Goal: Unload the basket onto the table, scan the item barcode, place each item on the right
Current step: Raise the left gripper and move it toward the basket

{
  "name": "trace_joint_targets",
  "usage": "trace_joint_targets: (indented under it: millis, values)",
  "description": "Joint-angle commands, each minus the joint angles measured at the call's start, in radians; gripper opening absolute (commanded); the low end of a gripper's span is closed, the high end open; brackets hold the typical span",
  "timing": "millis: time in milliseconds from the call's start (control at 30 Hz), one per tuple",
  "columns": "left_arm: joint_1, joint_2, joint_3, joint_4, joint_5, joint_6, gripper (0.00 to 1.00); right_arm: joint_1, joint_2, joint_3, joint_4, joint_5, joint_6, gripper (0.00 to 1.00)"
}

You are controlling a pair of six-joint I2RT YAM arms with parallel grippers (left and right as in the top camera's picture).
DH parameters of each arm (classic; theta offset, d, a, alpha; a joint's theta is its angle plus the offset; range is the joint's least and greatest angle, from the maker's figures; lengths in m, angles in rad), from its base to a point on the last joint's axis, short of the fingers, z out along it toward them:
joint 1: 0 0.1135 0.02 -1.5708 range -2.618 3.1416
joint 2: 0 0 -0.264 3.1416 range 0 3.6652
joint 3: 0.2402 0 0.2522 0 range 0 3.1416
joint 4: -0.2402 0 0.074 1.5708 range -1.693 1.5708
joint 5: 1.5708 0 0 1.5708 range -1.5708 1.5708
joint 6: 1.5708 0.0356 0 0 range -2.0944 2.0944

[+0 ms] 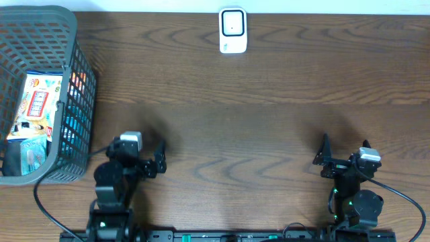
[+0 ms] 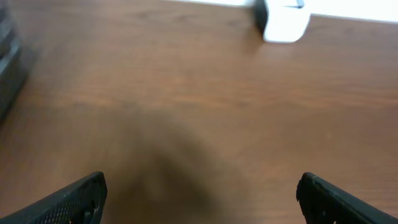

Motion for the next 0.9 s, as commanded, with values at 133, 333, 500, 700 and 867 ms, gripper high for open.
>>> trace_joint_targets:
  millis: [133, 333, 500, 700, 867]
  values:
    - [-0.002, 0.182, 0.215, -0.032, 0.174, -0.004, 0.98, -0.011, 0.002, -0.001, -0.004, -0.003, -0.013, 0.99]
    - [-0.002, 0.214, 0.301, -0.095, 0.174, -0.004, 0.98, -0.011, 0.002, -0.001, -0.004, -0.003, -0.013, 0.99]
    - [-0.002, 0.213, 0.345, -0.124, 0.181, -0.004, 0.98, -0.011, 0.002, -0.001, -0.004, -0.003, -0.013, 0.99]
    - [-0.002, 0.213, 0.368, -0.129, 0.186, -0.004, 0.98, -0.011, 0.002, -0.001, -0.004, -0.003, -0.013, 0.99]
    - [-0.002, 0.214, 0.468, -0.142, 0.259, -0.005, 0.98, -0.011, 0.002, -0.001, -0.004, -0.003, -0.013, 0.99]
